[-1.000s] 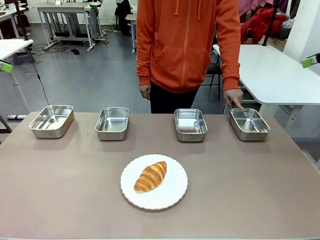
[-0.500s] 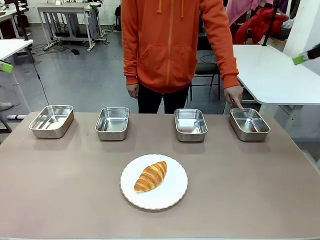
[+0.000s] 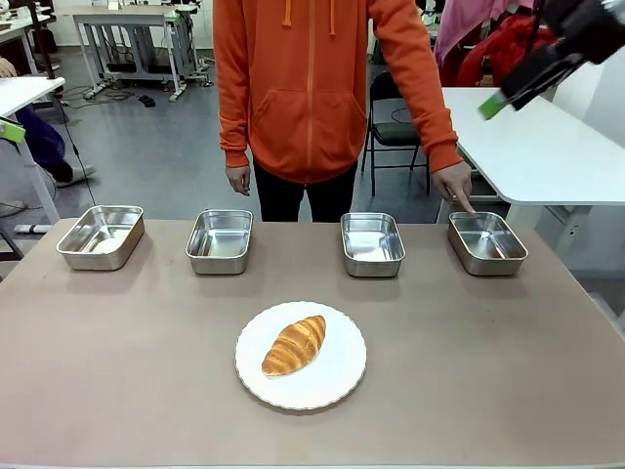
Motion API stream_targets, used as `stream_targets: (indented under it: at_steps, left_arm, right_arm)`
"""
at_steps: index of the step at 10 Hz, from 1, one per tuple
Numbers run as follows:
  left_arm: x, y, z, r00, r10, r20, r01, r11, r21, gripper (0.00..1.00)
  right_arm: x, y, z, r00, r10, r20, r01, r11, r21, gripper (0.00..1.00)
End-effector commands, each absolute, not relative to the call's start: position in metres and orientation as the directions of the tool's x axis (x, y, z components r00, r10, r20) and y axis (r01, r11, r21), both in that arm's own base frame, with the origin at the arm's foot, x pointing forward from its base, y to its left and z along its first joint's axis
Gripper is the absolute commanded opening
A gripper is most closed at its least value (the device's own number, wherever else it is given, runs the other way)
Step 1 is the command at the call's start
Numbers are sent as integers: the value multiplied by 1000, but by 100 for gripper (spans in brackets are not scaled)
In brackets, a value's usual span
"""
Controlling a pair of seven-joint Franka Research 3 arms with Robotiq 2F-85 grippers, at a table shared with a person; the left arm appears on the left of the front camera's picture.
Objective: Place the bread in the container.
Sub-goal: Place the Butter Roll into the Airtight Container indicated by the human.
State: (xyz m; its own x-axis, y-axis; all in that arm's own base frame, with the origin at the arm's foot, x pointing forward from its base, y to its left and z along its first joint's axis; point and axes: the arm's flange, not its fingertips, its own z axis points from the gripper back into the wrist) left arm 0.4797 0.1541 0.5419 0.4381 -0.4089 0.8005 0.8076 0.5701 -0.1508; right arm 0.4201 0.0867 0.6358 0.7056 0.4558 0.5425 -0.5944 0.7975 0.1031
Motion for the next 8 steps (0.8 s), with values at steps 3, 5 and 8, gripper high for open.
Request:
stream_targets:
  at_steps: [3, 5, 8]
  left_arm:
    - [479, 155, 543, 421, -410, 809, 814, 564, -138, 100]
    - [479, 155, 543, 421, -410, 809, 814, 564, -138, 100]
    - [479, 155, 543, 421, -410, 809, 814, 564, -138, 100]
  right_arm:
    - [370, 209, 596, 860, 256, 441, -351, 925, 147, 100]
    - [355, 256, 547, 891, 170, 421, -262, 950, 171, 100]
    - [357, 254, 523, 922, 160, 354, -284, 899, 334, 100]
